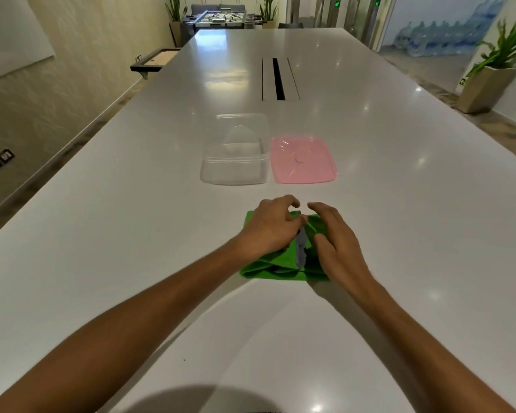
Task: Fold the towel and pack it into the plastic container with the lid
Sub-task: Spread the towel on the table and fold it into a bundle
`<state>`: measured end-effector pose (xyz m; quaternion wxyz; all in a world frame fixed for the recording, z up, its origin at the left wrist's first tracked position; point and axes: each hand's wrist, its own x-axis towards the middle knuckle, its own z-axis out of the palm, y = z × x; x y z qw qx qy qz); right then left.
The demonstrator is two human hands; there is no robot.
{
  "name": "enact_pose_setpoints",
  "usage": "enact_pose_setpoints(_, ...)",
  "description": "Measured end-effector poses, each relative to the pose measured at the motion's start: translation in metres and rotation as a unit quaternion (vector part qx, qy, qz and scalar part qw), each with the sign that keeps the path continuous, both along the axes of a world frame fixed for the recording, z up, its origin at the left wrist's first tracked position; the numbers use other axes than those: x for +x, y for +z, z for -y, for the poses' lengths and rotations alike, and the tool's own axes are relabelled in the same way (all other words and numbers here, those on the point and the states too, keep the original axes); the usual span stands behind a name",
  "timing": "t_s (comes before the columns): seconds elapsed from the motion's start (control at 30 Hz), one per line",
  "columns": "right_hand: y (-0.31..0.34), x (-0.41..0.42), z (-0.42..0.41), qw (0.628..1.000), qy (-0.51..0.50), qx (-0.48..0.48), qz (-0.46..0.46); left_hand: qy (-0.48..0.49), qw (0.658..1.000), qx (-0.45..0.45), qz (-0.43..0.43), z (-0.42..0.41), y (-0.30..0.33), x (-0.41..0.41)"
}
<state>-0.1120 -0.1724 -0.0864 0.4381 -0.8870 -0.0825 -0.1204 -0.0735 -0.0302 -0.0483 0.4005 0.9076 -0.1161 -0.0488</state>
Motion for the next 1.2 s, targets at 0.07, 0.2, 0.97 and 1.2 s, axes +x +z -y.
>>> enact_pose_setpoints(0.07, 0.002, -0.001, 0.003, 1.0, -0.006, 0.003, 0.002, -0.003, 0.998, 0.007, 0.066, -0.004, -0.002, -0.003)
enact_pose_setpoints(0.2, 0.004, -0.002, 0.0, 0.997, 0.024, -0.073, 0.016, -0.031, 0.984, 0.042, 0.169, -0.017, -0.013, -0.006)
enact_pose_setpoints(0.97, -0.013, 0.003, 0.01, 0.946, 0.148, -0.286, -0.031, -0.068, 0.978, 0.139, 0.14, -0.039, -0.058, -0.021)
enact_pose_setpoints(1.2, 0.003, 0.007, 0.041, 0.954, 0.172, -0.246, -0.014, -0.016, 0.987, 0.024, 0.159, -0.072, -0.038, -0.001)
